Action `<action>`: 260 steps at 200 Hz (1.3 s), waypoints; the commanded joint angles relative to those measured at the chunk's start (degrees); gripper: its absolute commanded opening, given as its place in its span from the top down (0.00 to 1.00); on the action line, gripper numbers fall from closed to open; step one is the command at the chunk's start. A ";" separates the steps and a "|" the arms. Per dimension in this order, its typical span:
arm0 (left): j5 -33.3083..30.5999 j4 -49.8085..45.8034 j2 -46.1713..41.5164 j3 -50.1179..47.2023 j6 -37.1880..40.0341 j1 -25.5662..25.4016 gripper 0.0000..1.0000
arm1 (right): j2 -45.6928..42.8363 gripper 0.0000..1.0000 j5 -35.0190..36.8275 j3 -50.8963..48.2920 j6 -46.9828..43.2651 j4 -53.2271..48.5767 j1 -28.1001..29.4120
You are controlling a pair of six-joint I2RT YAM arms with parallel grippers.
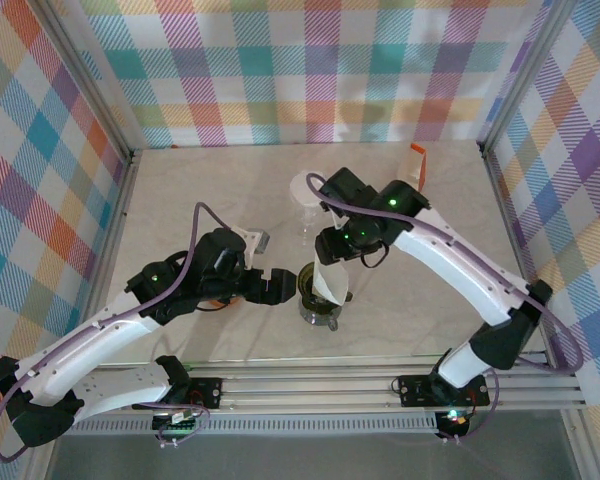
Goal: Place the coffee filter in the dripper
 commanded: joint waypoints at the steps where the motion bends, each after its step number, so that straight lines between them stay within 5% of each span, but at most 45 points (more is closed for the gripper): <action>1: 0.72 2.41 -0.46 -0.85 -0.85 0.50 0.00 | -3.91 0.39 1.68 -2.44 0.46 4.87 0.47; 49: 1.08 2.29 0.94 -0.19 -1.07 0.46 0.04 | -11.31 0.42 1.84 -12.07 0.15 11.98 1.80; 153: 0.08 2.75 3.05 1.52 -1.68 0.52 0.13 | -12.80 0.82 5.40 -20.58 -0.71 19.67 10.51; 260: -1.35 2.60 3.21 0.71 -2.18 0.53 0.13 | -10.67 0.81 5.66 -21.55 0.38 22.42 12.64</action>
